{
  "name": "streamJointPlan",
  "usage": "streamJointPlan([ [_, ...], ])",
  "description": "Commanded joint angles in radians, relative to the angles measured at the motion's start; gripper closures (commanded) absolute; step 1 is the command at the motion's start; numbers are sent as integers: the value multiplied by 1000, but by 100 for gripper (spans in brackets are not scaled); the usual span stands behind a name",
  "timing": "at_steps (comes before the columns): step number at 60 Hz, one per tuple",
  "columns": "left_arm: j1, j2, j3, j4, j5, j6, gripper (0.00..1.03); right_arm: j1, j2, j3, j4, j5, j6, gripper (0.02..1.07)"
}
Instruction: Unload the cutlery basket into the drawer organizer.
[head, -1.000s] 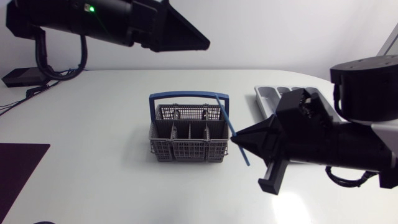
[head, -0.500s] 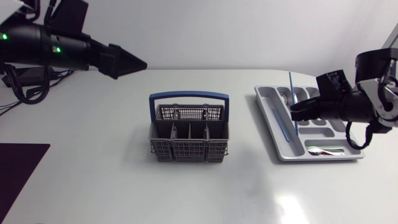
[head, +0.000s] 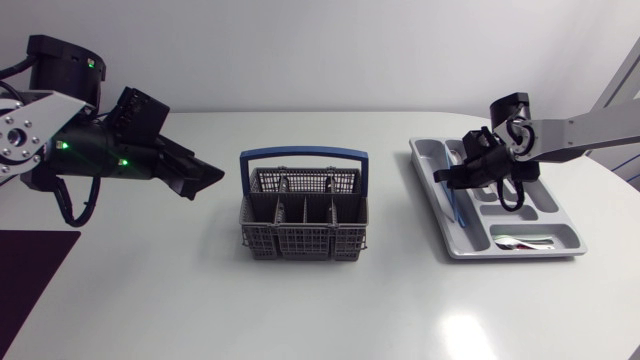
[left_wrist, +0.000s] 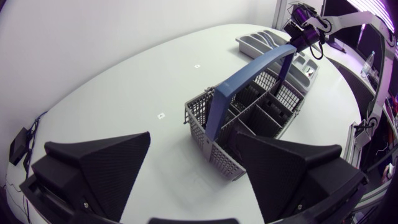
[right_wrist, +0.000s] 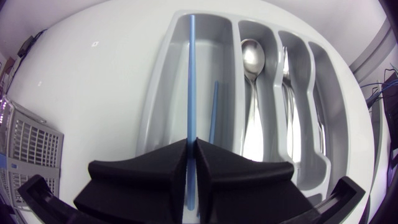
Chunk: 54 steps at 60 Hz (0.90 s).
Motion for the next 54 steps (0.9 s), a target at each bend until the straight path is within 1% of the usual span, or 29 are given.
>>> streamJointPlan([
  [1, 14, 34, -37, 8, -4, 36, 7, 11, 58, 38, -24, 8, 34, 101],
  [5, 14, 49, -49, 9, -7, 49, 7, 11, 82, 52, -38, 8, 34, 99],
  [7, 16, 57, -57, 14, -7, 53, 7, 11, 90, 58, -47, 14, 34, 96],
  [9, 16, 62, -63, 22, -9, 53, 7, 11, 86, 55, -47, 19, 37, 87],
  [10, 16, 65, -66, 25, -10, 56, 7, 11, 84, 55, -49, 19, 39, 84],
  [15, 16, 76, -83, 46, -29, 64, 7, 11, 43, 35, -47, 32, 39, 60],
  [18, 14, 85, -95, 57, -36, 70, 7, 12, 9, 17, -41, 42, 39, 50],
  [23, 9, 100, -111, 68, -52, 79, 7, 32, -66, -29, -32, 71, 37, 35],
  [29, 6, 125, -120, 74, -61, 85, 7, 71, -158, -89, -29, 91, 34, 23],
  [36, -15, 158, -129, 77, -84, 96, 7, 152, -263, -164, -29, 89, 33, 21],
  [40, -35, 178, -134, 83, -87, 96, 7, 239, -321, -199, -33, 98, 51, 21],
  [54, -86, 207, -134, 103, -105, 92, 7, 425, -342, -215, -62, 126, 96, 21],
])
